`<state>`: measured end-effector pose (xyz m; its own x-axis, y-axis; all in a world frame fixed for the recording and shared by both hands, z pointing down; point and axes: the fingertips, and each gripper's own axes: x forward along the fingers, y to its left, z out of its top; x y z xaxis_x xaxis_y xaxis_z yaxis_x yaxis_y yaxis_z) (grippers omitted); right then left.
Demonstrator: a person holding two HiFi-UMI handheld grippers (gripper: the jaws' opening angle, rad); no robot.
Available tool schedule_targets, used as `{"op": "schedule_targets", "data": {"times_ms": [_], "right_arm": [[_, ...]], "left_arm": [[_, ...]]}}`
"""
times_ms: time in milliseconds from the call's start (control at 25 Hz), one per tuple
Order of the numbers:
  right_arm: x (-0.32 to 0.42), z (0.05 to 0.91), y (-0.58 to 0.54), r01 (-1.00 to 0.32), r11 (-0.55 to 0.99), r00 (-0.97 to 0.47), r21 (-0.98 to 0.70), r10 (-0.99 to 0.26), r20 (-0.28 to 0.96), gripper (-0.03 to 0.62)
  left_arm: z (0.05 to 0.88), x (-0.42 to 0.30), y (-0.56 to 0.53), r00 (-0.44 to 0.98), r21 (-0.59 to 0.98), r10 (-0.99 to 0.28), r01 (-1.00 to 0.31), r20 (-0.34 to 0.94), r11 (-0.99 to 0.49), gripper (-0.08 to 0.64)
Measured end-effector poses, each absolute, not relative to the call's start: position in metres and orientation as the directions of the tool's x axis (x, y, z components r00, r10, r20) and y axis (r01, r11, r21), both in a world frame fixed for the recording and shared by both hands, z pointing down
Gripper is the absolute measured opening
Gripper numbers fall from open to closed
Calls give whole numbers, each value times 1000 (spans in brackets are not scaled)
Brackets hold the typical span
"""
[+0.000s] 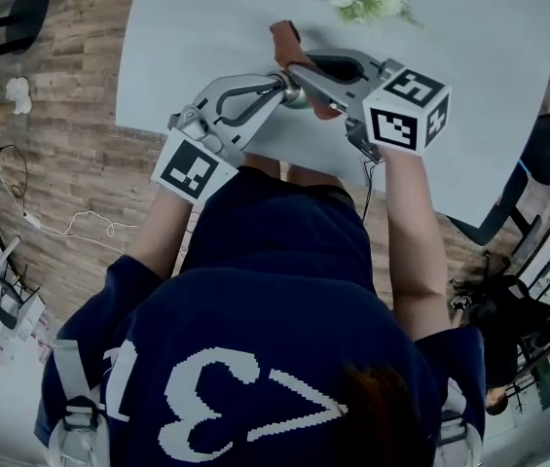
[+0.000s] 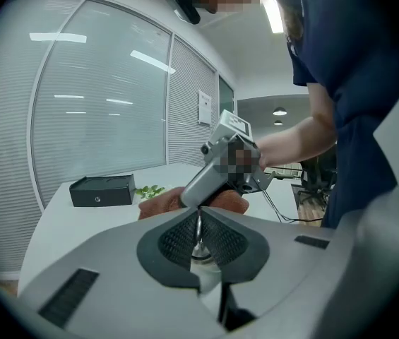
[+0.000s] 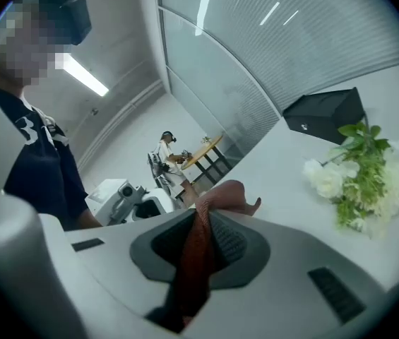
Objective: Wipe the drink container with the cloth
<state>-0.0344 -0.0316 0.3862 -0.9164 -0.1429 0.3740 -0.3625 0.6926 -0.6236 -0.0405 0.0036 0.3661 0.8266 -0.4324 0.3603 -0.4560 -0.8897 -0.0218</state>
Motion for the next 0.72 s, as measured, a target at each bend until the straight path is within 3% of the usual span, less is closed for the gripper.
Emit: {"op": "schedule_targets", "data": {"times_ms": [160, 440, 720], "right_arm": [[-37, 394, -31, -362, 726, -900, -585, -108, 423, 57], [23, 475, -36, -521, 606, -814, -601, -142, 562, 57], [3, 449, -33, -452, 625, -862, -636, -121, 493, 57]], "left_arm": [[364, -38, 6, 832, -64, -419, -427, 364, -902, 26], [364, -38, 13, 847, -70, -398, -400, 354, -914, 26], [363, -39, 13, 851, -56, -401, -407, 339, -912, 26]]}}
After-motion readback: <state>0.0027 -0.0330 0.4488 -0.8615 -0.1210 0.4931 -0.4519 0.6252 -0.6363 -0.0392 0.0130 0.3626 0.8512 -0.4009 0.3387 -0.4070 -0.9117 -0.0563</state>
